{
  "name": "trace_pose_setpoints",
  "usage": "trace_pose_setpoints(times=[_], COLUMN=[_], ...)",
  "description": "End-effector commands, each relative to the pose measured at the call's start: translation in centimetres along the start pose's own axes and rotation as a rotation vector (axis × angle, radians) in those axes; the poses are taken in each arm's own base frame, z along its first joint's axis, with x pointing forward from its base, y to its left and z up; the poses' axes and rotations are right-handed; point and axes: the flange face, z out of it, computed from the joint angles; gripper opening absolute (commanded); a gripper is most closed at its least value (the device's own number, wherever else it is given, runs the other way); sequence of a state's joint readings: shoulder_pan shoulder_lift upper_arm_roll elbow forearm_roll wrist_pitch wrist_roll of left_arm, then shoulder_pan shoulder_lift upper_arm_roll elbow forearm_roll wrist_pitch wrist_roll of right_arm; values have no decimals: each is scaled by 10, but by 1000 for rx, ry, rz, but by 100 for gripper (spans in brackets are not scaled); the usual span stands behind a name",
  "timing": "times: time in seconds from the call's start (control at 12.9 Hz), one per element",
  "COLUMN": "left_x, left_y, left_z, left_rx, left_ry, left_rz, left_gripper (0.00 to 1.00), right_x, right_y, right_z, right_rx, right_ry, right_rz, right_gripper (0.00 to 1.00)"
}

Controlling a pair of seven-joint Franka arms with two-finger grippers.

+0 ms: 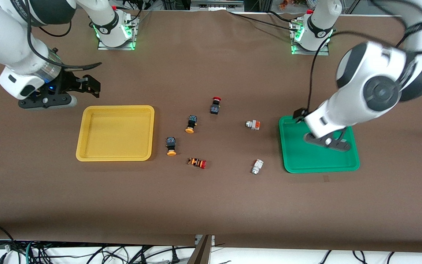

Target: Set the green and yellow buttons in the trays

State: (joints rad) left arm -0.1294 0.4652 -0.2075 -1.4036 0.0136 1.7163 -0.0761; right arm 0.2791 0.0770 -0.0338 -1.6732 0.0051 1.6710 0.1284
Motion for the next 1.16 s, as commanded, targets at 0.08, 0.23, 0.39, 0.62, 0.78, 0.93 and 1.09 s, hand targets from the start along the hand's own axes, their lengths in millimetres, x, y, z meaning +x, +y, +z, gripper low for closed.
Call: trace_pose_setpoints(times=[0.08,0.23,0.39,0.62,0.78,0.93,1.09], left_x=[69,91,98,101,103,103,103], left_y=[25,28,47,52,62,61,58], left_z=[81,134,185,231,235,236,238], left_rx=[-47,-62,-64,-64,-67,-58,-49], left_ry=[96,154,151,141,182,182,180], left_rz=[34,52,134,144,155,179,235], left_gripper=[100,100,100,100,99,15,0], right_x=[31,49,67,81,85,88,91], right_y=[-41,-71,-102,-149,-169,-171,-171], right_z=[55,104,162,237,270,292,311], right_rx=[-4,-3,0,6,15,17,19], right_ry=[-33,-46,-29,26,58,66,74], right_rz=[-53,-61,13,55,79,82,84], right_gripper=[100,100,100,100,100,99,100])
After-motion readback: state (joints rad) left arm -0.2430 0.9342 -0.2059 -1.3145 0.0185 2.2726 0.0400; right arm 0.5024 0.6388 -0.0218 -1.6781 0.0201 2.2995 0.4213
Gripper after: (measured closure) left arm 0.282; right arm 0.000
